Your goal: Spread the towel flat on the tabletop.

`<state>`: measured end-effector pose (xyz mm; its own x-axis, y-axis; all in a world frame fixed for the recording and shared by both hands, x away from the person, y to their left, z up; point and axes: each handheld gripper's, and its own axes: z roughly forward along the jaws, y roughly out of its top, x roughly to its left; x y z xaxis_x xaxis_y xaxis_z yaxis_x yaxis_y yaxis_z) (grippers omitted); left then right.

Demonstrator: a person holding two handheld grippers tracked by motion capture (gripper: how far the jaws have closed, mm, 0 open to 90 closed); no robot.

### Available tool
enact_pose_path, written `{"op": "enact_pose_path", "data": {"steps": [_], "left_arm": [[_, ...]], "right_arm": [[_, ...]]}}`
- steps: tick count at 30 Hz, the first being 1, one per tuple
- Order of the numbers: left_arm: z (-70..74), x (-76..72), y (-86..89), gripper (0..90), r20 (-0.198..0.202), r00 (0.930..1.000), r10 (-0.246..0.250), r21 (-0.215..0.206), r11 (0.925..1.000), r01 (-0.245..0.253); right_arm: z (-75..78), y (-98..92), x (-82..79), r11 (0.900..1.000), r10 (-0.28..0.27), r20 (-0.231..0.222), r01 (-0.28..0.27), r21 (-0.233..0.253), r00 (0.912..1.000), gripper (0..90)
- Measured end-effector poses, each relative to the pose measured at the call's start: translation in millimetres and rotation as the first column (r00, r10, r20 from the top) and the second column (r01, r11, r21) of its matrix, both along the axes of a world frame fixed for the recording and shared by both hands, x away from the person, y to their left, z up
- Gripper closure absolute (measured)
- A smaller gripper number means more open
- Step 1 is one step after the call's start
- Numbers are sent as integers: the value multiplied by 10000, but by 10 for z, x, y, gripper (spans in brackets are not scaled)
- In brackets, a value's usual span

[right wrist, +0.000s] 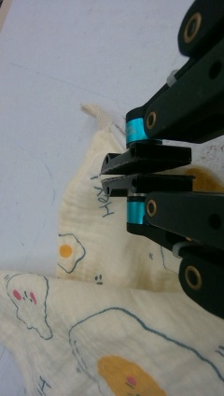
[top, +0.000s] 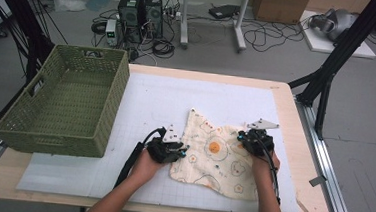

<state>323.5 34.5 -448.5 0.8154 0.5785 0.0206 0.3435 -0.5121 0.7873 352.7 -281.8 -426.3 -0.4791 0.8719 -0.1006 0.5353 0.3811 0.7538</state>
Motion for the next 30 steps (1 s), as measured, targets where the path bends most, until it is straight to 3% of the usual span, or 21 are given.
{"op": "enact_pose_path", "data": {"steps": [3,6,12,16,20,22,27,28,30], "left_arm": [[28,-59,65,869,-4,10000,4,251,9997,-4],[39,-132,280,869,-234,9996,178,179,9997,-173],[58,-303,766,869,-555,9959,721,-469,9961,-747],[96,-417,948,869,-541,9952,816,-431,9955,-840],[83,-528,969,868,-766,9959,471,-217,9986,-489],[72,-577,952,868,-849,9961,238,-109,9996,-248],[73,-591,925,857,-1261,9919,-169,-344,9993,127],[84,-578,927,832,-1218,9924,-190,-362,9992,147],[118,-522,924,689,-1123,9935,192,-580,9980,-258]], "right_arm": [[10,4,-13,10000,45,11,-45,-17,10000,869],[17,-10,-32,10000,45,-86,-45,-9,10000,870],[-5,19,-43,9999,92,-243,-94,-77,9997,872],[-25,16,-64,9999,51,-411,-58,-154,9991,872],[-48,-32,-90,9993,-187,-568,168,-343,9982,874],[-68,-49,-108,9969,-391,-836,332,-707,9957,875],[-74,-45,-161,9908,-650,-890,537,-1241,9939,858],[-70,-37,-166,9921,-626,-839,528,-1142,9945,812],[-58,-31,-184,9949,-517,-622,460,-898,9967,752]]}}
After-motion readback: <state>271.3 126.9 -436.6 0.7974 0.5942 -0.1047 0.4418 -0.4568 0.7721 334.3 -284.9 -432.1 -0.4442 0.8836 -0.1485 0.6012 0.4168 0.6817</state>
